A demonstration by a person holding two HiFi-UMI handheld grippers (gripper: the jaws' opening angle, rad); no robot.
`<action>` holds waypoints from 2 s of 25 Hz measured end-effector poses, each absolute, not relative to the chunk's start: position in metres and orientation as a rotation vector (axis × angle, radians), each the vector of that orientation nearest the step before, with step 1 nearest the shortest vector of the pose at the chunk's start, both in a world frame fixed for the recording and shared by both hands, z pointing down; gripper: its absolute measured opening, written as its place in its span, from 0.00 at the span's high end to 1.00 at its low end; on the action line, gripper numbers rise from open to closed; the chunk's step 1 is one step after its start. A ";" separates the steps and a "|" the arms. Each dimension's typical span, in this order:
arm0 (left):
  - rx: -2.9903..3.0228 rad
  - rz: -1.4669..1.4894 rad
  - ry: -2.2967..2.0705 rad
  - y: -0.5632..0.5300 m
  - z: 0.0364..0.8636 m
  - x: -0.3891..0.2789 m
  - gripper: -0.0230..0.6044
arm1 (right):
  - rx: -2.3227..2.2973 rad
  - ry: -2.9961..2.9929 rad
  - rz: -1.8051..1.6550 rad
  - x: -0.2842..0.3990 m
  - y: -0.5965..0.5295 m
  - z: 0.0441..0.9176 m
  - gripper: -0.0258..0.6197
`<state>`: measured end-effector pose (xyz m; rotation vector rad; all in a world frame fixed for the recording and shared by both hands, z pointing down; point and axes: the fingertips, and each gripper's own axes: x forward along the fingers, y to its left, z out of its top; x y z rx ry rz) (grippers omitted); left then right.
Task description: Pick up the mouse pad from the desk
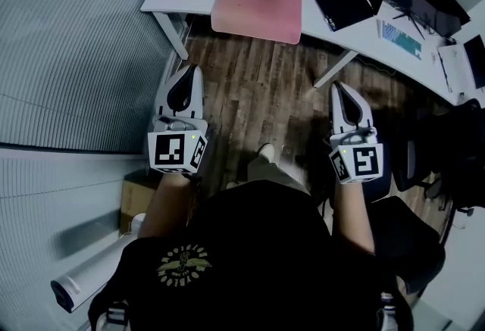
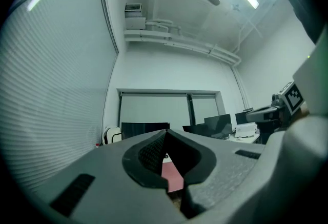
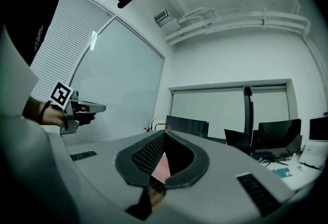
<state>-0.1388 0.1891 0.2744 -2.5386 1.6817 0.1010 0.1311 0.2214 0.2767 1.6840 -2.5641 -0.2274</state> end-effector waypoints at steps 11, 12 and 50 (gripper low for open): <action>-2.596 -0.070 1.428 0.159 0.296 -0.110 0.95 | 1.620 -2.573 -0.197 0.132 0.176 0.289 0.96; -2.596 -0.084 1.415 0.158 0.297 -0.108 0.95 | 1.615 -2.573 -0.193 0.133 0.174 0.290 0.96; -2.480 0.101 1.949 0.023 0.278 -0.109 0.95 | 1.541 -2.731 -0.076 0.211 0.014 0.305 0.96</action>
